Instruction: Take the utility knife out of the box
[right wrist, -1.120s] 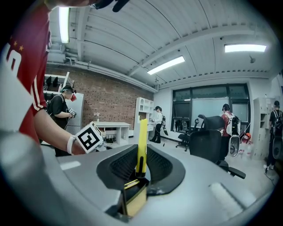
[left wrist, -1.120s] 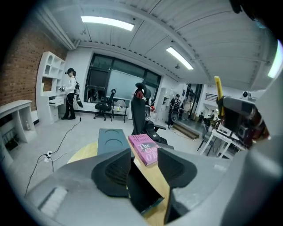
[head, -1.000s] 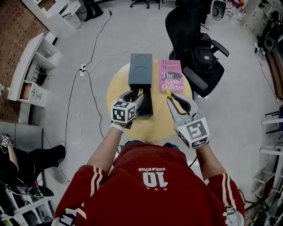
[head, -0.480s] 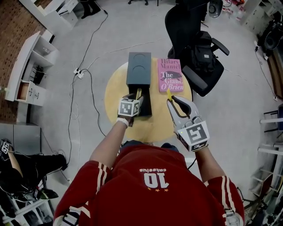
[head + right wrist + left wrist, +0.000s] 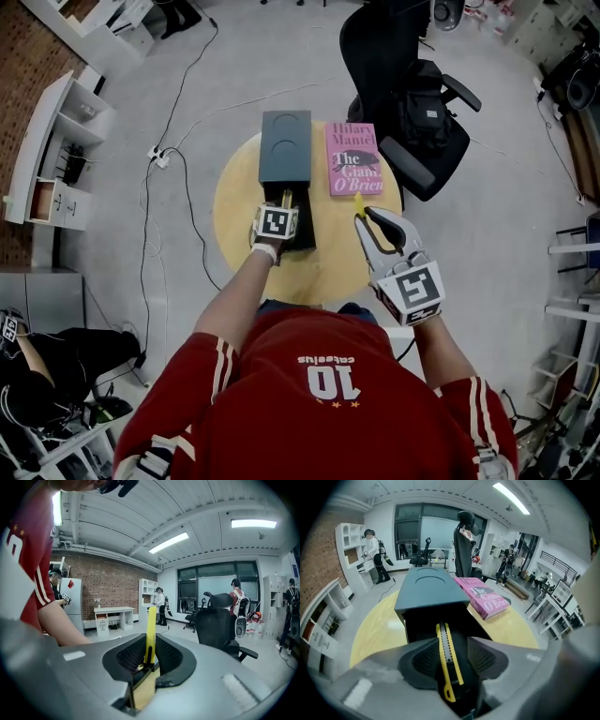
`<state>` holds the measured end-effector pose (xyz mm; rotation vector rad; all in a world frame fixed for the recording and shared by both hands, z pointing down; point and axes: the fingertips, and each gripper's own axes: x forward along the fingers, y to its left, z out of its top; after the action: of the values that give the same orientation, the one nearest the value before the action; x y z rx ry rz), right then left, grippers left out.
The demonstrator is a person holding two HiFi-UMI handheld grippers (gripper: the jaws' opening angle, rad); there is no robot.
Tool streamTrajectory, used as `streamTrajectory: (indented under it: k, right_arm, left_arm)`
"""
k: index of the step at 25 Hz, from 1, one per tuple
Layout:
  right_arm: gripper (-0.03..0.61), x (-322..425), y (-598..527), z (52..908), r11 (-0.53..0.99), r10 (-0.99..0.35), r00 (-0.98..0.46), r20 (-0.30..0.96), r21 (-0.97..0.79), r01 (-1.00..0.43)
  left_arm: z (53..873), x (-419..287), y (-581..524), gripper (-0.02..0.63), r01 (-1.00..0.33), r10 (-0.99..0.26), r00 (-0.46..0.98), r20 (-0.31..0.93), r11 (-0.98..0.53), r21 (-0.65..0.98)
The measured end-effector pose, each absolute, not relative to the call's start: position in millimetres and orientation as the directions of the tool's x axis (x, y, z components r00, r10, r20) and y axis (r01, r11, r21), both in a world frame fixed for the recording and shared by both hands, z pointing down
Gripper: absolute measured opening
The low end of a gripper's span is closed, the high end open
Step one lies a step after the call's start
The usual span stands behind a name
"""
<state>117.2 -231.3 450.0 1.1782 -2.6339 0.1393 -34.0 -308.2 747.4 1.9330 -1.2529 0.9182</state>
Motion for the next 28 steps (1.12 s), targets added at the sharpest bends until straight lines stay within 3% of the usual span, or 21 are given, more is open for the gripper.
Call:
streamTrajectory:
  k: [3,8,19,28]
  right_arm:
    - [0.061,118.7,-235.4,451.2,0.664,-0.722,-0.638,0.268,0.007,-0.748]
    - [0.061,119.7,-241.3,449.5,0.657,-0.726,-0.632,0.270,0.003,-0.754]
    - [0.061,125.3,-245.3,447.5,0.644,-0.735,-0.621,0.270,-0.007,-0.765]
    - [0.061,134.1,-244.3,444.7,0.626,-0.750,-0.605,0.267,-0.006,-0.780]
  left_arm:
    - [753.8,-42.2,-318.5,0.184,-0.939,-0.485,0.239,0.842,-0.336,0.072]
    - [777.5,-33.8,-315.1,0.184,-0.942,-0.401,0.236,0.885,-0.317,0.107]
    - [796.5,-37.2,-314.3,0.184,-0.941,-0.296,0.117,0.948,-0.337,0.011]
    - [799.2,-37.0,-313.3,0.130,-0.932,-0.259,0.093,0.961,-0.362,-0.007]
